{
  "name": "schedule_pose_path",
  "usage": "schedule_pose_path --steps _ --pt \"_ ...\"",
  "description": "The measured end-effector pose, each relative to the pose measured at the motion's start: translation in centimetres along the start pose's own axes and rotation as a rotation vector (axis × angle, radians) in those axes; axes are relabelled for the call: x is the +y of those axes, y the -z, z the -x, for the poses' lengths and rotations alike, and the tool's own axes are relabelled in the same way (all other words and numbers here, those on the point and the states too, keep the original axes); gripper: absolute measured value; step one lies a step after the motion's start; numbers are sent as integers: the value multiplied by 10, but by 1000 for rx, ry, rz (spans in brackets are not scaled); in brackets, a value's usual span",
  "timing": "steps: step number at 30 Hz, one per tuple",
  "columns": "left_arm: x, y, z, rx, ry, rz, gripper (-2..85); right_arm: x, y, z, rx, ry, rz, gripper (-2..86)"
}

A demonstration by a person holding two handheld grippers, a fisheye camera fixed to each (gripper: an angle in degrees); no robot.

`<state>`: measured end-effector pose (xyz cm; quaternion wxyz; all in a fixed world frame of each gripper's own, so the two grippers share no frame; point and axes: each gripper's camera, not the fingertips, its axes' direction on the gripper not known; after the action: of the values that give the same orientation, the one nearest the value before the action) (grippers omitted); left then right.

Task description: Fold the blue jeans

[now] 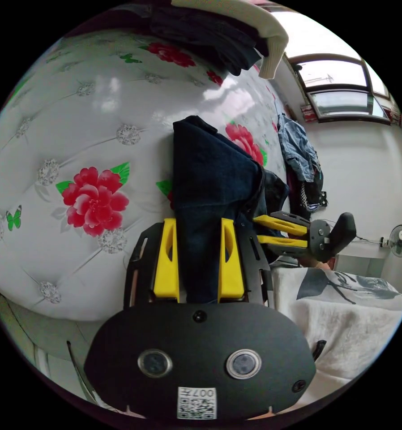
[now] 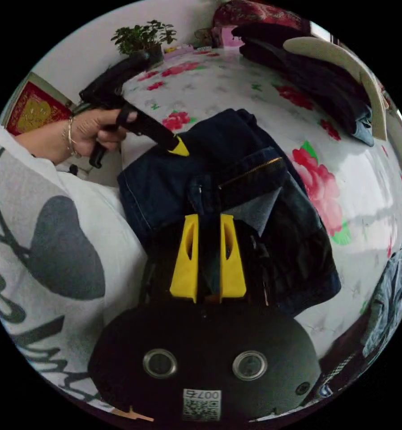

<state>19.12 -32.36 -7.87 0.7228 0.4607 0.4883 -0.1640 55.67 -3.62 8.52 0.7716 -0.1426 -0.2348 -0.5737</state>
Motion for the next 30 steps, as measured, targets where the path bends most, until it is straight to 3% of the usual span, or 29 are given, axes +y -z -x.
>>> schedule_pose_path --steps 3,6,9,15,20,25,30 --pt "-1 1 8 -2 -7 -3 134 17 44 -38 -81 -153 -169 11" --pt "-3 2 18 5 -9 -5 136 57 82 -97 -144 -437 -344 4" --pt "-4 4 28 22 -6 -5 138 105 85 -150 -328 -718 -450 4" --pt "-1 11 42 25 -25 9 138 119 88 -134 -162 -730 -369 62" --pt "2 14 58 84 -53 13 139 162 81 -143 -374 -871 -371 150" --pt "-13 6 68 160 -79 57 121 179 69 -142 -520 -913 -396 132" --pt "-32 1 68 221 -96 124 42 163 79 -143 -494 -871 -296 89"
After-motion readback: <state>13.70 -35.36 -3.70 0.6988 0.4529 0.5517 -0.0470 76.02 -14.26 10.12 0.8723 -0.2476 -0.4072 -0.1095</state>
